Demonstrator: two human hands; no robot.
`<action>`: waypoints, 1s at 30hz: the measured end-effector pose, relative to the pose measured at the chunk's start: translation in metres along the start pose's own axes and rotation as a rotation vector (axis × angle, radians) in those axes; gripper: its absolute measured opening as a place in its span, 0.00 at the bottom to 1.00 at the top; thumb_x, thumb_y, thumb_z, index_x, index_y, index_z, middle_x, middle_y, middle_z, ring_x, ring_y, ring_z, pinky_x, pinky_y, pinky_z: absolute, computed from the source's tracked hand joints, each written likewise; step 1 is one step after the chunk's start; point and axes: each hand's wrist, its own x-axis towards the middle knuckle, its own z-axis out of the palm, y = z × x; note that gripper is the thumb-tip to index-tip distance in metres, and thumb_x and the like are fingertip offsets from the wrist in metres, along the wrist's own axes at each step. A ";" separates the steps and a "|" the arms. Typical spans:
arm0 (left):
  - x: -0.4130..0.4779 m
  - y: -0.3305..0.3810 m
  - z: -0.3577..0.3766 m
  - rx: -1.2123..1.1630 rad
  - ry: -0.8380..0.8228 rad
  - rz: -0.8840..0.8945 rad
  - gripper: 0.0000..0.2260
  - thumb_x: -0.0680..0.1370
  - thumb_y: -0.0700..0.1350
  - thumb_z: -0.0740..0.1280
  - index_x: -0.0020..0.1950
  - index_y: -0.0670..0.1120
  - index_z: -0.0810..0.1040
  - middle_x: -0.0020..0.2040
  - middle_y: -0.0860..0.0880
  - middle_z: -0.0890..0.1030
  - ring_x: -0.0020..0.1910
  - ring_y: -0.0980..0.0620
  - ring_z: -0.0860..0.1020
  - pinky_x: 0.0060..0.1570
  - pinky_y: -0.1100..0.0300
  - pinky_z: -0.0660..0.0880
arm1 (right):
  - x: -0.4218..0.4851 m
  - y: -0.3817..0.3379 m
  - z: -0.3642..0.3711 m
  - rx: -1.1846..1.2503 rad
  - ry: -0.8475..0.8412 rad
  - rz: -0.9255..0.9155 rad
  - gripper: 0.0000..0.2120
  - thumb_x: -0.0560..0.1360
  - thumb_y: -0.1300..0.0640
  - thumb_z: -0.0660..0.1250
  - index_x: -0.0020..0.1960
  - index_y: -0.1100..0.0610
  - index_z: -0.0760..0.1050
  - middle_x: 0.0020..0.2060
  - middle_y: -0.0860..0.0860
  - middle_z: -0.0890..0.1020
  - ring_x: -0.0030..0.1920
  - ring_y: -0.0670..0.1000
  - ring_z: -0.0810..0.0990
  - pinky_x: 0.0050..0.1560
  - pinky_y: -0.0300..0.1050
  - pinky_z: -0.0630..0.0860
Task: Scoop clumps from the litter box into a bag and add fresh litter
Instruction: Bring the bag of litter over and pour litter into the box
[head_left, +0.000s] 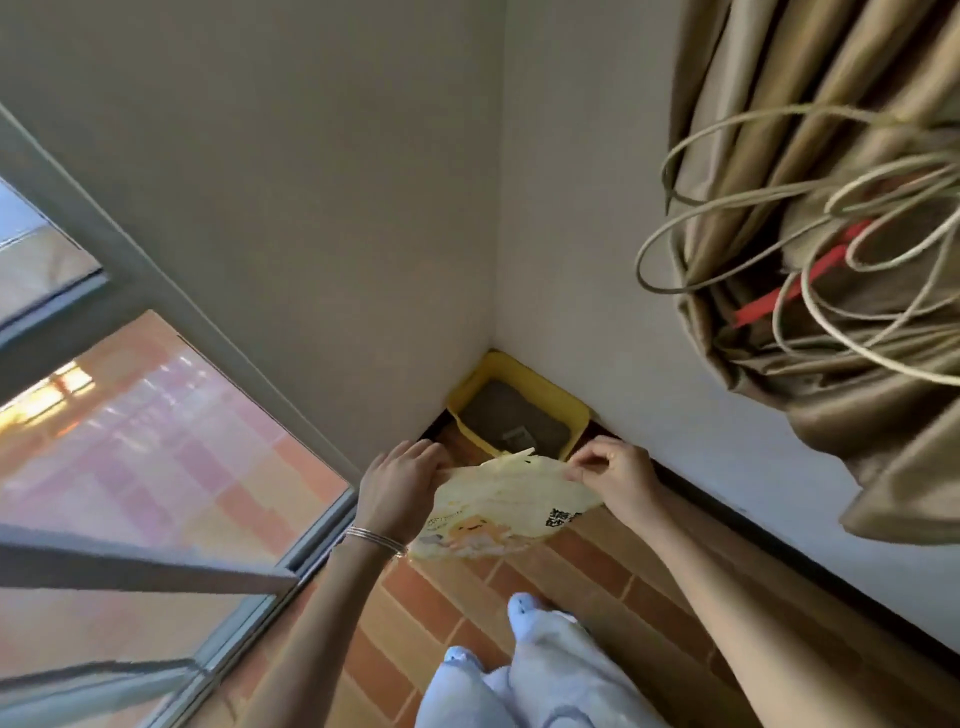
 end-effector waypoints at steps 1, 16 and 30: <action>0.007 -0.005 0.000 0.001 -0.008 0.008 0.04 0.77 0.46 0.65 0.43 0.49 0.77 0.41 0.53 0.79 0.43 0.49 0.77 0.40 0.55 0.71 | 0.004 0.000 0.003 0.009 0.012 0.020 0.09 0.63 0.67 0.76 0.31 0.57 0.79 0.31 0.50 0.80 0.34 0.50 0.79 0.40 0.47 0.76; 0.098 -0.050 -0.006 -0.007 -0.087 -0.013 0.05 0.78 0.47 0.63 0.46 0.50 0.78 0.43 0.53 0.79 0.45 0.51 0.76 0.39 0.60 0.64 | 0.097 -0.008 0.023 -0.069 0.009 0.011 0.06 0.64 0.59 0.77 0.35 0.60 0.81 0.33 0.50 0.82 0.36 0.47 0.78 0.37 0.34 0.70; 0.178 -0.114 -0.002 -0.070 -0.273 0.119 0.04 0.77 0.43 0.65 0.49 0.48 0.79 0.46 0.48 0.79 0.48 0.47 0.76 0.46 0.56 0.69 | 0.131 -0.018 0.075 -0.051 0.117 0.208 0.09 0.64 0.58 0.76 0.31 0.50 0.77 0.31 0.42 0.78 0.35 0.42 0.76 0.38 0.40 0.70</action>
